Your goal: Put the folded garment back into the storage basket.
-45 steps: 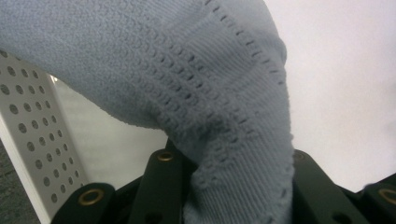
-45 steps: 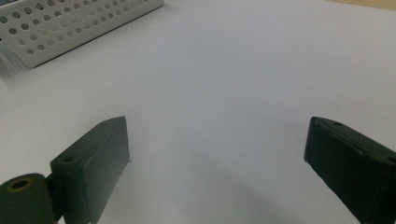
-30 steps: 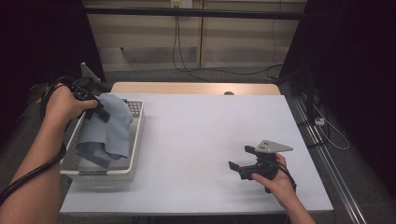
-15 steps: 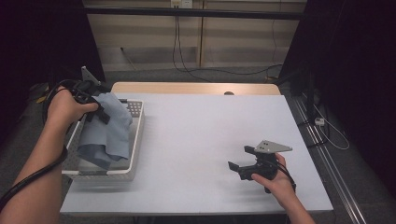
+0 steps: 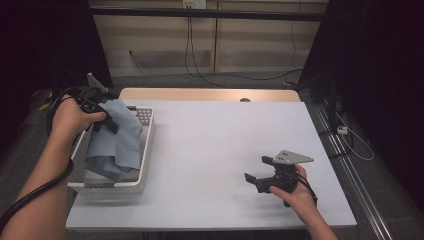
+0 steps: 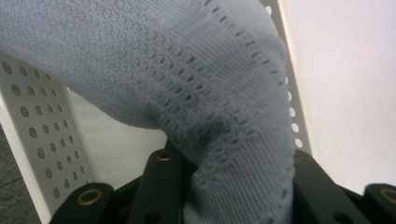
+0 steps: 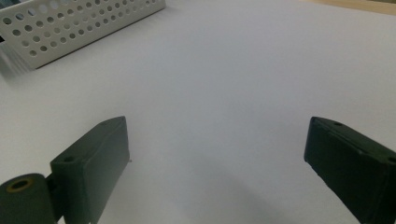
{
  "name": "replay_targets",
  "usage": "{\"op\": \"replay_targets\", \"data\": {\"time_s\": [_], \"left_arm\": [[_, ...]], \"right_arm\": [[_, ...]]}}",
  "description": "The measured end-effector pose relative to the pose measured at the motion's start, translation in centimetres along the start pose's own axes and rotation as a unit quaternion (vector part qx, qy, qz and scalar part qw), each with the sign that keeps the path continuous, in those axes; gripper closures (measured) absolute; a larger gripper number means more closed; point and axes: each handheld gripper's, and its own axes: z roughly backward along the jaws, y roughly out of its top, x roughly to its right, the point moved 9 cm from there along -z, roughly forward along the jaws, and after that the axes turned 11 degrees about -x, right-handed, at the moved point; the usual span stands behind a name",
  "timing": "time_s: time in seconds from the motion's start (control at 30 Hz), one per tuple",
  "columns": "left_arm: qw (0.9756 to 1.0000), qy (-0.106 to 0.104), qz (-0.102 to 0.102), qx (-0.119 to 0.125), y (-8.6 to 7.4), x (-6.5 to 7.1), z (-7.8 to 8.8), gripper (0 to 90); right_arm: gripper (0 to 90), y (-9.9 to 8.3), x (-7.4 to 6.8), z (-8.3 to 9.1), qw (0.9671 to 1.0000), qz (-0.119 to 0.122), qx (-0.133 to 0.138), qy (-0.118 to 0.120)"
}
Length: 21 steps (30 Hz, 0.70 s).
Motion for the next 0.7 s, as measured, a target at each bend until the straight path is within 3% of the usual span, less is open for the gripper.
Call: {"op": "replay_targets", "data": {"time_s": [0.7], "left_arm": [[1.0, -0.001, -0.001, 0.001, 0.1, 0.4, -1.8, 70.9]], "right_arm": [[6.6, 0.1, -0.2, 0.1, 1.0, 0.002, 0.0, 0.002]]}}
